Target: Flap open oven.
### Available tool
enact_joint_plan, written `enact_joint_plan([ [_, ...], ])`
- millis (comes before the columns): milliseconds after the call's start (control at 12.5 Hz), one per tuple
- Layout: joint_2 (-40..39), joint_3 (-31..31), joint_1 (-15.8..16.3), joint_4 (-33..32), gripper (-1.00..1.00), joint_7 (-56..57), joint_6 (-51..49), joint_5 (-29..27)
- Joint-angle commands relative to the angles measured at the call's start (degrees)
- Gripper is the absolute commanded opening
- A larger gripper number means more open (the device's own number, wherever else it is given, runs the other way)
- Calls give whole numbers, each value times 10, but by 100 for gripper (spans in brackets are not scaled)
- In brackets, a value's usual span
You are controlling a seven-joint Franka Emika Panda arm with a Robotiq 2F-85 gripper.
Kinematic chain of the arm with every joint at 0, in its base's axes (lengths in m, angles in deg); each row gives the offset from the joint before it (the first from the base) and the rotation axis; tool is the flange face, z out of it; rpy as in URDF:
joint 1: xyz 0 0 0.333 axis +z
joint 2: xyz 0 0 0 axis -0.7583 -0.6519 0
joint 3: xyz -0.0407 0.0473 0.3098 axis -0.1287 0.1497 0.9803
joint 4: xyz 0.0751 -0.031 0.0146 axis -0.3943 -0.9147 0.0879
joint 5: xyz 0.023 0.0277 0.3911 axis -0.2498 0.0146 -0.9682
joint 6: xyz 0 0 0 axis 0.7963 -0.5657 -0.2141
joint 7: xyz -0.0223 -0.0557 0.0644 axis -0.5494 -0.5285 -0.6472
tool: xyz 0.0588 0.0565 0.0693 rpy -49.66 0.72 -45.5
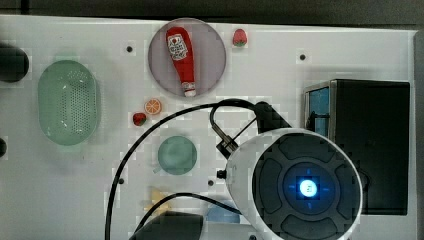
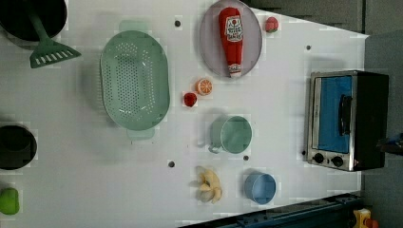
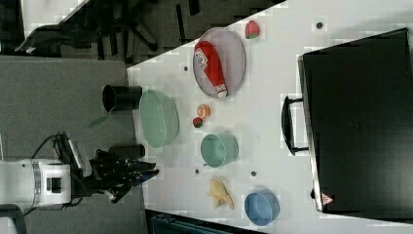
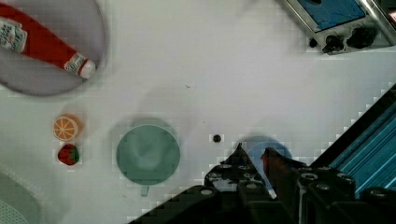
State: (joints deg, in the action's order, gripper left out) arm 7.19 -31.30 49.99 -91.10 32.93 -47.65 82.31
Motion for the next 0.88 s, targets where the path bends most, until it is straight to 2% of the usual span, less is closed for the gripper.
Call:
enact_joint_plan([
  [80,0,-28,-5,-15,-65,116,32,7],
  [400,-8,-72,-8,-65,-65,286,140,24],
  [880,-37,-139,-10,-122,-65,457,242,43],
])
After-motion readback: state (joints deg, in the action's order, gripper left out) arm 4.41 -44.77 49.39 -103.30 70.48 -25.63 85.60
